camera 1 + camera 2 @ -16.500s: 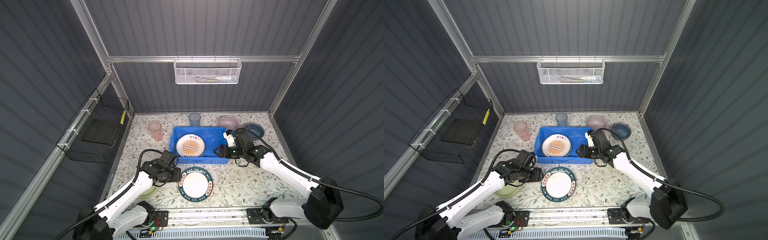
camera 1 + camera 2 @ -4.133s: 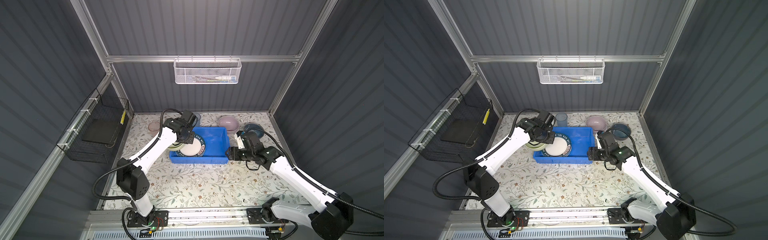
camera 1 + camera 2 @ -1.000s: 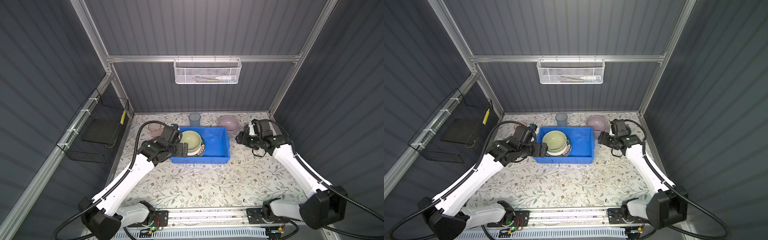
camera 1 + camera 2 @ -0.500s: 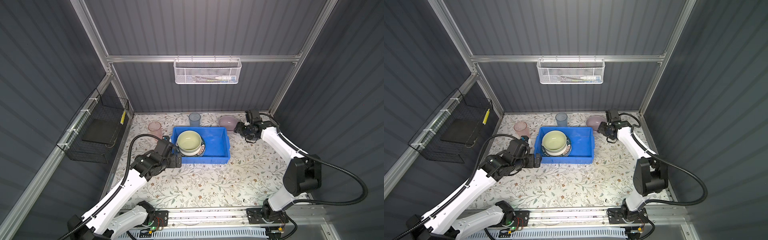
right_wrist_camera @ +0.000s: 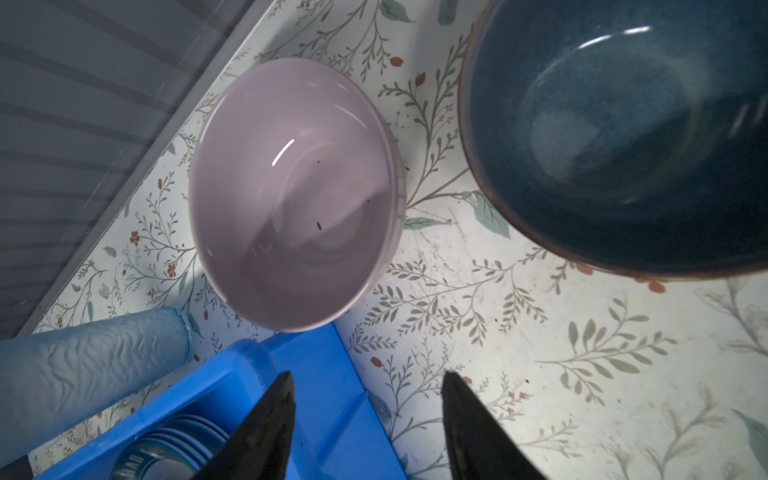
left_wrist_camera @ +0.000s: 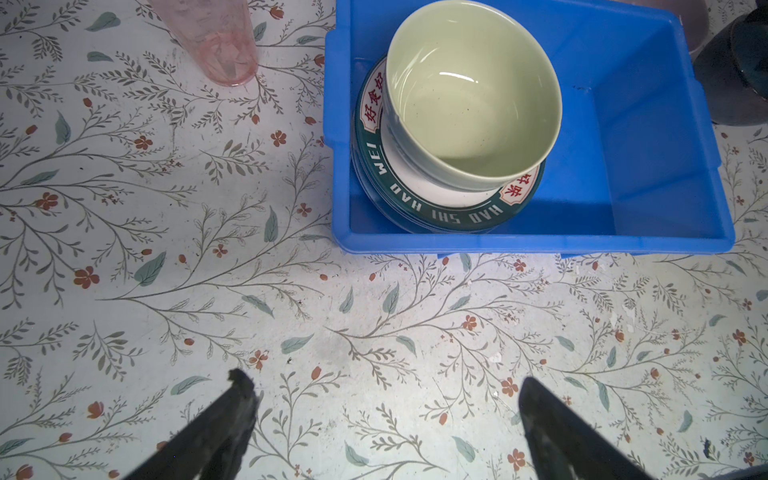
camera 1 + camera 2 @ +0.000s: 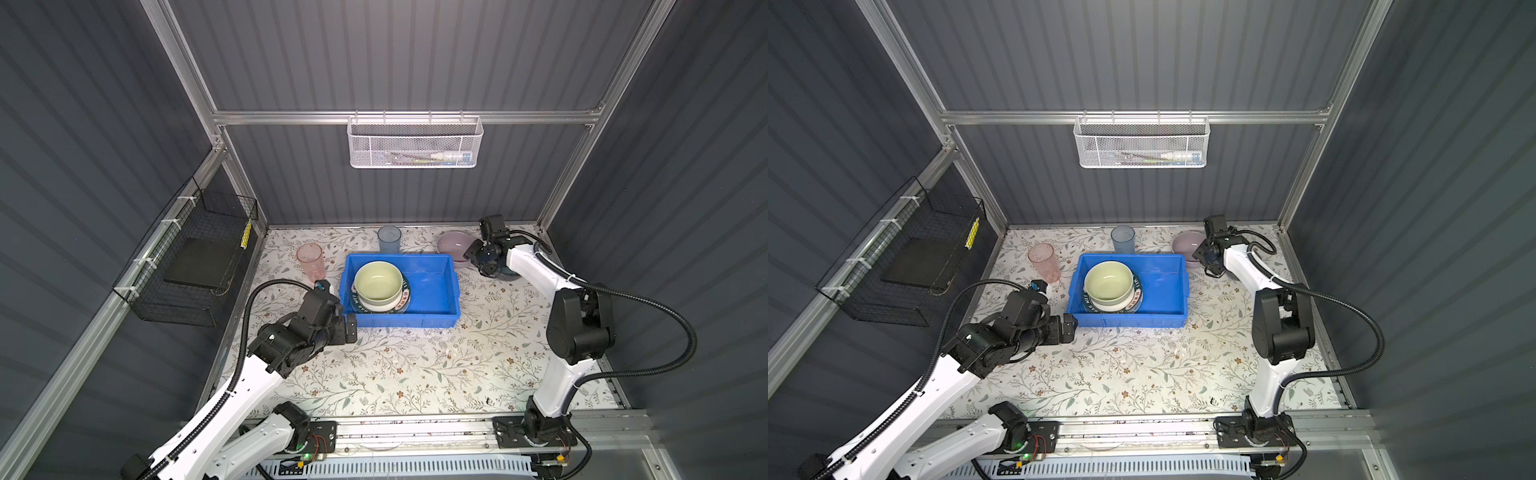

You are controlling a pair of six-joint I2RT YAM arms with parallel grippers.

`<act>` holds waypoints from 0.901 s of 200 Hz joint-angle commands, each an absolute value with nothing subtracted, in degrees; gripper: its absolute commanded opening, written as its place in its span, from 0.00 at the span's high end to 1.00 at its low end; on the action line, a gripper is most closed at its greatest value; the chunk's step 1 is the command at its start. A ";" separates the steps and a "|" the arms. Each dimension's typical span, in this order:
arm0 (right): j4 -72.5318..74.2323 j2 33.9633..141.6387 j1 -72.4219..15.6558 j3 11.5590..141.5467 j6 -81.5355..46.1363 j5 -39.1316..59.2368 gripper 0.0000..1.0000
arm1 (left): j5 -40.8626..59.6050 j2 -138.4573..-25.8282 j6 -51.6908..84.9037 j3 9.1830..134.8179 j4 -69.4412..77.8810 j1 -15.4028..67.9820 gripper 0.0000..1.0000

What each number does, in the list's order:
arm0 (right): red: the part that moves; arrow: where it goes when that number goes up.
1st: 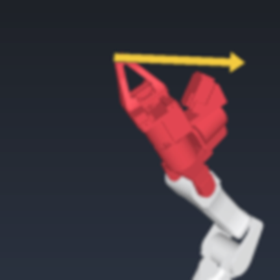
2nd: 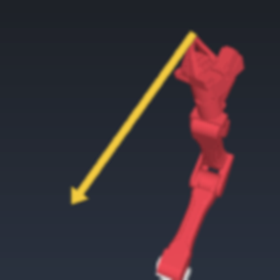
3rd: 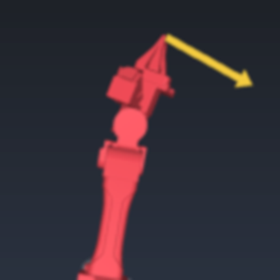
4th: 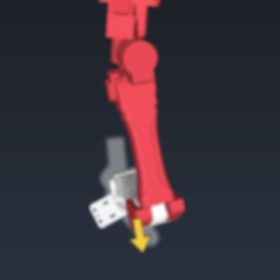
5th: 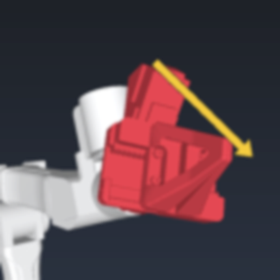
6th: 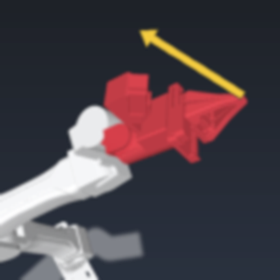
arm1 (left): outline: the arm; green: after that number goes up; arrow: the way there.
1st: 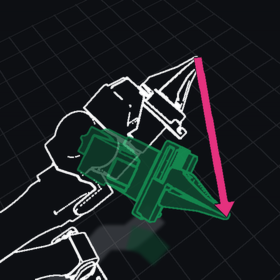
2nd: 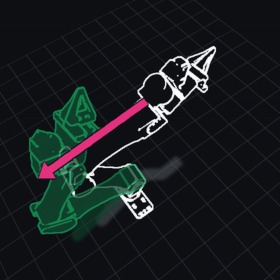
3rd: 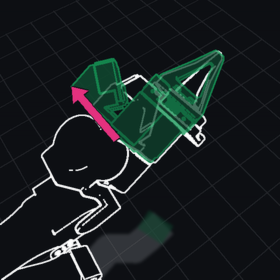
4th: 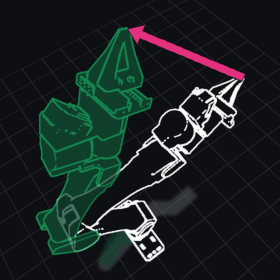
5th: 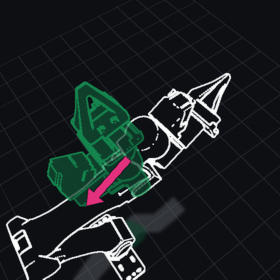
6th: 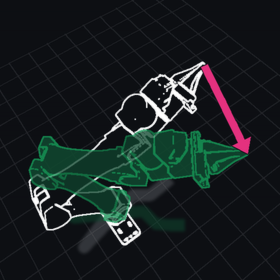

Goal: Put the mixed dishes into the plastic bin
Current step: 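Release the bowl and draw the left gripper back while right reaches toward the lavender bowl, then grasp the lavender bowl's rim with the right gripper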

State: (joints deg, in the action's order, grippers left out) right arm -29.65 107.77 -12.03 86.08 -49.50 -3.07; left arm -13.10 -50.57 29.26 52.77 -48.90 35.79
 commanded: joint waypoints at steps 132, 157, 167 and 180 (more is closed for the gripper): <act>-24.32 118.46 -11.73 90.03 -58.36 -1.35 0.51 | -14.74 -48.03 30.33 53.36 -53.44 35.42 0.00; -23.26 119.11 -11.60 89.25 -58.99 -0.82 0.54 | -15.62 -48.25 30.88 53.78 -54.42 35.42 0.00; -22.72 119.48 -11.52 88.95 -59.28 -0.63 0.56 | -15.61 -48.10 31.07 53.81 -54.68 35.42 0.00; -22.72 120.28 -11.51 89.20 -59.54 -0.23 0.57 | -15.60 -47.66 31.32 53.70 -54.74 35.40 0.00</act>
State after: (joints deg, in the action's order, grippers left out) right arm -23.44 117.99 -11.92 89.67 -58.30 -1.02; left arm -14.48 -48.58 30.15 52.75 -52.62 35.79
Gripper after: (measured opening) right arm 0.434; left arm 0.996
